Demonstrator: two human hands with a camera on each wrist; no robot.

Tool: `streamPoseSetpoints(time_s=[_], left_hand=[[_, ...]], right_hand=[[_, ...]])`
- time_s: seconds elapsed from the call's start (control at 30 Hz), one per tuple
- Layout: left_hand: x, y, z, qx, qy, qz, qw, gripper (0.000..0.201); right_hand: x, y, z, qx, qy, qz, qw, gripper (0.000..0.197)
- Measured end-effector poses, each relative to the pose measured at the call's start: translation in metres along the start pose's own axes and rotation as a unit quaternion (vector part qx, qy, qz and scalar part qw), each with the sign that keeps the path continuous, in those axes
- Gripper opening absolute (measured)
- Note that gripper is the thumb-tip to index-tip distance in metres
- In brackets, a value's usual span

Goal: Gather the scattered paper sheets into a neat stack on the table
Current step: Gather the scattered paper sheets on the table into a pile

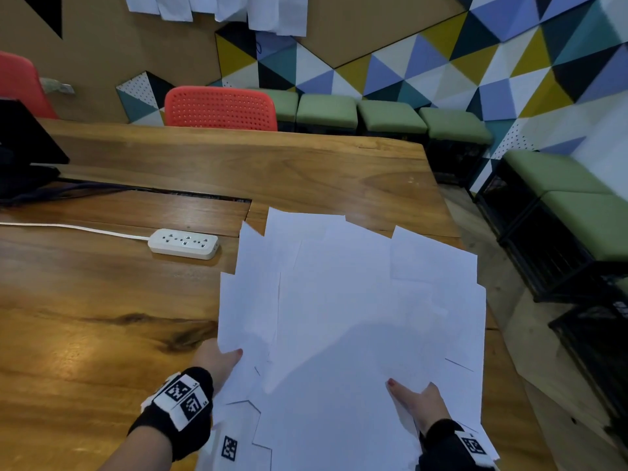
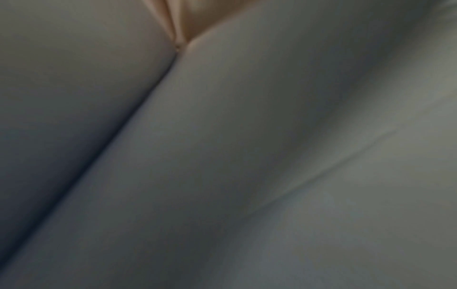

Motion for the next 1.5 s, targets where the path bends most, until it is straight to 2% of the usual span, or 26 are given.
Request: streamPoseSetpoints(time_s=[0.17, 0.27, 0.5, 0.67, 0.7, 0.8, 0.83, 0.9, 0.97, 1.07, 1.13, 1.23, 1.33, 1.37, 1.4, 1.5], left_hand=[[0.007, -0.029, -0.024, 0.038, 0.051, -0.012, 0.998, 0.029], [0.002, -0.049, -0.042, 0.049, 0.078, -0.043, 0.995, 0.030], [-0.013, -0.086, -0.073, -0.017, 0.135, -0.132, 0.982, 0.029], [-0.020, -0.103, -0.100, -0.120, 0.208, -0.179, 0.954, 0.027], [-0.020, -0.103, -0.104, -0.145, 0.218, -0.173, 0.950, 0.026], [-0.016, -0.094, -0.112, -0.213, 0.214, -0.087, 0.949, 0.016], [-0.014, -0.088, -0.111, -0.228, 0.200, -0.046, 0.952, 0.010], [-0.016, -0.070, -0.107, -0.256, 0.173, 0.026, 0.951, 0.007], [-0.023, -0.046, -0.101, -0.293, 0.135, 0.092, 0.942, 0.013], [-0.030, -0.010, -0.082, -0.318, 0.045, 0.175, 0.931, 0.029], [-0.028, 0.008, -0.067, -0.284, 0.016, 0.175, 0.943, 0.031], [-0.016, 0.022, -0.045, -0.154, 0.029, 0.115, 0.981, 0.030], [-0.004, 0.026, -0.028, -0.066, 0.029, 0.096, 0.993, 0.025], [0.002, 0.026, -0.022, -0.048, 0.023, 0.093, 0.994, 0.026], [0.005, 0.027, -0.020, -0.031, 0.018, 0.095, 0.995, 0.029], [0.005, 0.033, -0.020, 0.024, 0.014, 0.121, 0.992, 0.034]], right_hand=[[0.001, 0.002, -0.005, 0.002, 0.010, -0.012, 1.000, 0.072], [0.002, 0.001, -0.006, 0.002, 0.007, -0.012, 1.000, 0.055], [0.005, -0.001, -0.005, -0.003, 0.010, -0.007, 1.000, 0.044], [0.000, -0.002, 0.000, -0.021, 0.005, -0.012, 1.000, 0.045], [-0.001, -0.001, 0.000, -0.015, 0.008, -0.014, 1.000, 0.046], [-0.002, 0.001, 0.000, -0.009, -0.004, -0.011, 1.000, 0.082], [-0.004, 0.001, 0.002, -0.004, 0.000, 0.002, 1.000, 0.081], [-0.004, -0.001, 0.004, -0.016, -0.001, -0.001, 1.000, 0.059], [-0.009, -0.002, 0.006, -0.017, -0.004, -0.006, 1.000, 0.037], [-0.009, -0.001, 0.006, -0.011, -0.015, -0.007, 1.000, 0.039], [-0.006, 0.002, 0.004, -0.015, -0.014, -0.005, 1.000, 0.039], [-0.001, 0.004, 0.002, -0.022, -0.010, -0.002, 1.000, 0.044], [-0.003, -0.001, 0.003, 0.004, 0.011, 0.029, 0.999, 0.021], [-0.003, -0.001, 0.001, 0.010, 0.009, 0.048, 0.999, 0.022], [-0.005, -0.001, 0.002, 0.022, 0.004, 0.068, 0.997, 0.033], [-0.003, 0.005, 0.001, 0.035, 0.014, 0.099, 0.994, 0.108]])
Point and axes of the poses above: each hand's wrist, its own x-axis towards the middle knuckle, its own y-axis out of the palm, z = x × y, the point moved 3 cm from there along x, towards the middle knuckle, and after that the axes turned 13 degrees about -x, right-handed, at the moved point
